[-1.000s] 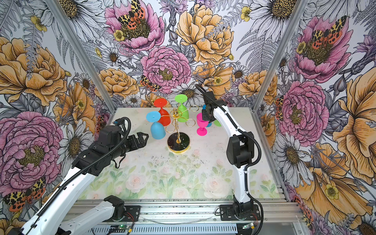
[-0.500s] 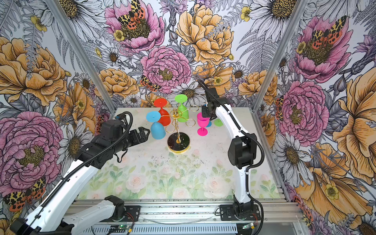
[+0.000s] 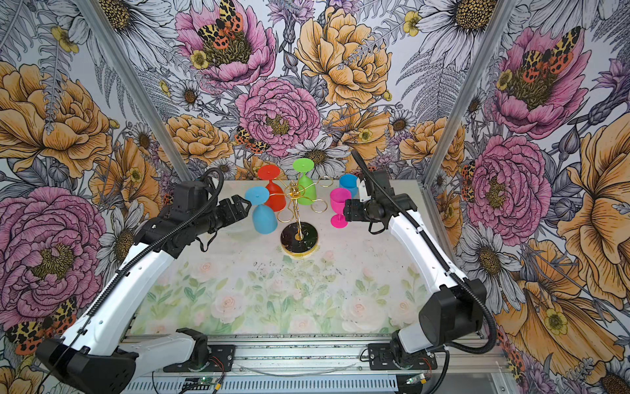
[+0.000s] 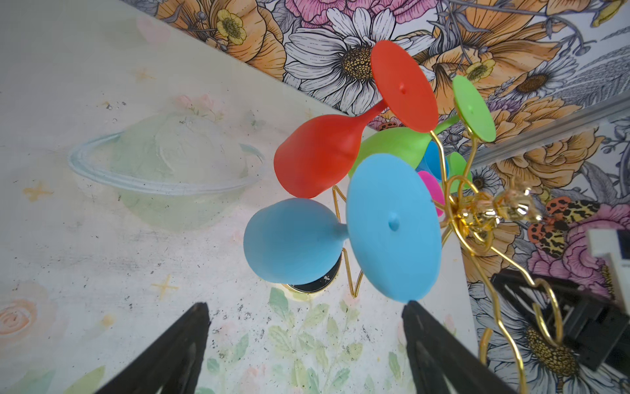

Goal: Take the wine glass off the wine glass rack

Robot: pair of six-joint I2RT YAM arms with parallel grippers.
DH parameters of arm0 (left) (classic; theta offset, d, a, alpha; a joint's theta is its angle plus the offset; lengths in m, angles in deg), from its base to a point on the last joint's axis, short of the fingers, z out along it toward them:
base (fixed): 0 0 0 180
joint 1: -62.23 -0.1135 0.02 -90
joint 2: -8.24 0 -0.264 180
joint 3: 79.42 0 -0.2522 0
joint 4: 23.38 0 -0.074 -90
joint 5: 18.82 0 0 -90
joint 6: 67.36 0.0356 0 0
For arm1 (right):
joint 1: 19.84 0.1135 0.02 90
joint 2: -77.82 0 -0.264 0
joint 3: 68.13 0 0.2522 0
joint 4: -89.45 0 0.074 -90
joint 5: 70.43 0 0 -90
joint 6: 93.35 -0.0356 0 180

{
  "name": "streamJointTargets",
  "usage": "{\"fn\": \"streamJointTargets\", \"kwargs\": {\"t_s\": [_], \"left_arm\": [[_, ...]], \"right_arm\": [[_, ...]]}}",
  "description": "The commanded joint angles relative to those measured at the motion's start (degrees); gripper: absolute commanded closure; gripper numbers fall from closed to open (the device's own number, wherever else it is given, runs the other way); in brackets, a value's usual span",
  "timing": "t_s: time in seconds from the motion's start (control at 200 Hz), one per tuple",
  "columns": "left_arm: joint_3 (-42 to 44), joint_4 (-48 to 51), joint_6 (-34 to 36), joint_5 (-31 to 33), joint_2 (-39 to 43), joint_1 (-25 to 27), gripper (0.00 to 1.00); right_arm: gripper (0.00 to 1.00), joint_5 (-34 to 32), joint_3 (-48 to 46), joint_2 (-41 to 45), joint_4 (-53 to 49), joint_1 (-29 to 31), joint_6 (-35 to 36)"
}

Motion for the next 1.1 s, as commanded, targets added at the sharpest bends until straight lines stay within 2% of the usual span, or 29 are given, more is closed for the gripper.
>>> {"fn": "streamJointTargets", "kwargs": {"t_s": [0.0, 0.285, 0.605, 0.901, 1.006, 1.096], "left_arm": [[-1.9, -3.4, -1.9, -6.0, -1.2, -1.5, 0.16], [-3.3, -7.5, -3.4, -9.8, -4.2, -1.7, 0.19], [-2.4, -11.4, -7.1, -13.3, -6.2, -2.4, 0.41], [-0.2, -13.0, -8.9, -14.0, -5.0, -2.8, 0.52], [0.7, -13.5, -9.2, -14.6, -4.7, -3.2, 0.68], [1.2, -13.6, -9.5, -15.0, -4.3, -3.5, 0.69]], "right_arm": [[0.22, 4.3, -8.3, 5.8, 8.4, -0.3, -2.1], [0.23, 8.3, -21.9, 15.3, 16.6, -0.2, -6.8], [0.25, 8.7, -27.4, 17.9, 21.1, -0.2, -11.5], [0.25, 7.6, -28.8, 20.2, 22.3, -0.2, -12.9], [0.25, 7.1, -29.4, 20.9, 22.4, -0.2, -13.3], [0.25, 6.7, -29.8, 21.5, 22.7, -0.2, -13.6]]}}
